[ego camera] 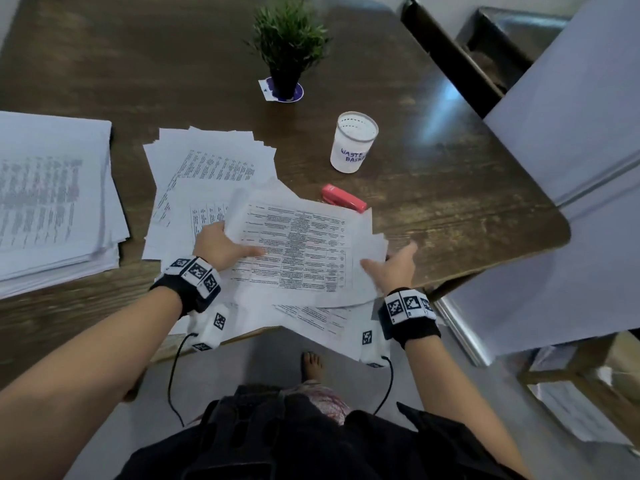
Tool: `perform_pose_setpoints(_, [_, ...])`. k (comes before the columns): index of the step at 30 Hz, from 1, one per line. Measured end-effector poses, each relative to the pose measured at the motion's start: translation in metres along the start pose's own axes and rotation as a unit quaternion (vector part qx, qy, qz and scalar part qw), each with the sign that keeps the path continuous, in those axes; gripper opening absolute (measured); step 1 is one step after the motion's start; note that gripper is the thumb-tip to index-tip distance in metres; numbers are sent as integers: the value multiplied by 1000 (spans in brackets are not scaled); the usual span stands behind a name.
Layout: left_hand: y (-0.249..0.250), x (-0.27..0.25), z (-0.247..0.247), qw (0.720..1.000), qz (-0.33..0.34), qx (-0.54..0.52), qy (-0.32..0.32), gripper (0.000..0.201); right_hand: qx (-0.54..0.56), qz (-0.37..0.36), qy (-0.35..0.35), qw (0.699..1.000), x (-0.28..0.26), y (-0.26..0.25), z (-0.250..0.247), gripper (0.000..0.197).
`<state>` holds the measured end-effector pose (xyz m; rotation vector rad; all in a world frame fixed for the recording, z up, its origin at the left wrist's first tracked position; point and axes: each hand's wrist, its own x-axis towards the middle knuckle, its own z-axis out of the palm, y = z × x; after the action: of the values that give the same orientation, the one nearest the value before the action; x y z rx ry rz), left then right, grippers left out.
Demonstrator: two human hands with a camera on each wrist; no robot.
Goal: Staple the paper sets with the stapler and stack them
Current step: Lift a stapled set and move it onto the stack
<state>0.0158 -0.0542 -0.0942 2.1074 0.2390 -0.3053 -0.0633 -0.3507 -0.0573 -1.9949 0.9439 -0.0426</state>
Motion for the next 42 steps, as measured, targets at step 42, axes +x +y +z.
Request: perform_pose_setpoints(42, [44,47,-113,949,53,-261,168,45,231,-199,-224,926,61,-179,79,35])
